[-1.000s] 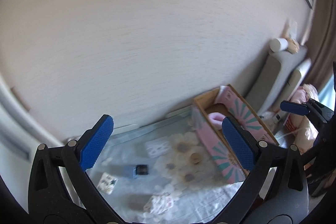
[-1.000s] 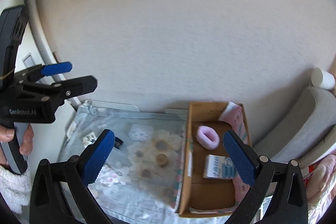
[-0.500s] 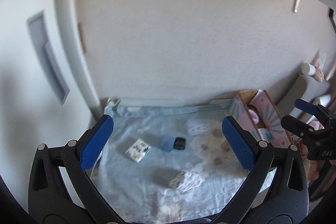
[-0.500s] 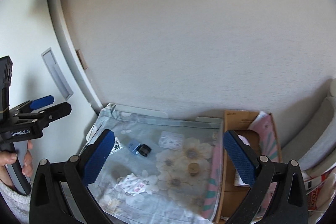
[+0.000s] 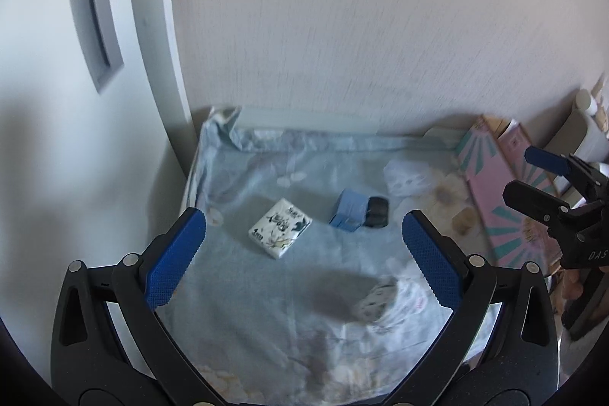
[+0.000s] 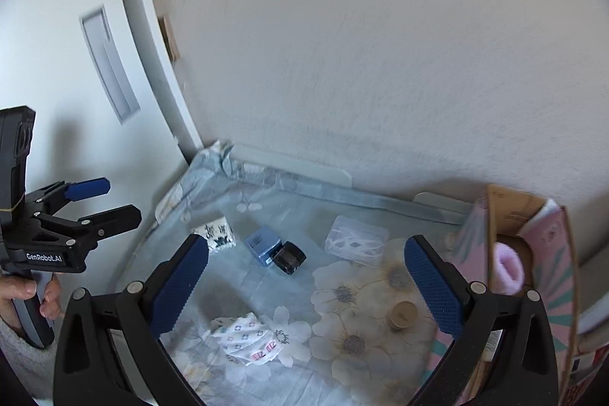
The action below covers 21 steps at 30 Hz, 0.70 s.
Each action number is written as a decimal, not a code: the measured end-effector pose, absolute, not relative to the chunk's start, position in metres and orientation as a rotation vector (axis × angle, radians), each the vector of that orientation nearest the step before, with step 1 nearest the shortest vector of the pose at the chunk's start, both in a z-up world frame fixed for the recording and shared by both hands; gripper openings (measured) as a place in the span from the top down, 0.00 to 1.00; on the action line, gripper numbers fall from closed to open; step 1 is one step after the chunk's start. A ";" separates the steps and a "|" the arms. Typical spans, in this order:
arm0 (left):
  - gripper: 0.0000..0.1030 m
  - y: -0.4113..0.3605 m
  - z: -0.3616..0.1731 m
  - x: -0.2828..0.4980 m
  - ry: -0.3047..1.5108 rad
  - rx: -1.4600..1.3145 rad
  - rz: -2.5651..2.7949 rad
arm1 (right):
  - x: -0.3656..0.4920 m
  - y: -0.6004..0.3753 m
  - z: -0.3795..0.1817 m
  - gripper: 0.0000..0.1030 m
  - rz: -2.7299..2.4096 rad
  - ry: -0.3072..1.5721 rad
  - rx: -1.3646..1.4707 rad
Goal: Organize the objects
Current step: 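Grasp the white tissue pack with the left tool while the right tool grasps the black round container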
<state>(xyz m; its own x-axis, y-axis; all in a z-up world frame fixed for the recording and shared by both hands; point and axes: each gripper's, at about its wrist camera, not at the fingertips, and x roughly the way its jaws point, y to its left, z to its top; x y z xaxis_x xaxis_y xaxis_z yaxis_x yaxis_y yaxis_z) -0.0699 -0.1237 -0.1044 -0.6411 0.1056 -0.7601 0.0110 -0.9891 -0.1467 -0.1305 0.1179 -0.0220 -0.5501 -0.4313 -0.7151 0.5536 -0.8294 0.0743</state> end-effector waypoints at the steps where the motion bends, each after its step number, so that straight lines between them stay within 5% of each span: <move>1: 0.00 -0.124 -0.114 -0.074 -0.211 -1.322 2.781 | -0.133 0.115 -0.030 0.01 -2.338 0.225 1.024; 21: 0.05 -0.129 -0.238 -0.126 -0.118 -1.396 2.705 | -0.178 0.069 -0.166 0.33 -2.199 0.355 1.123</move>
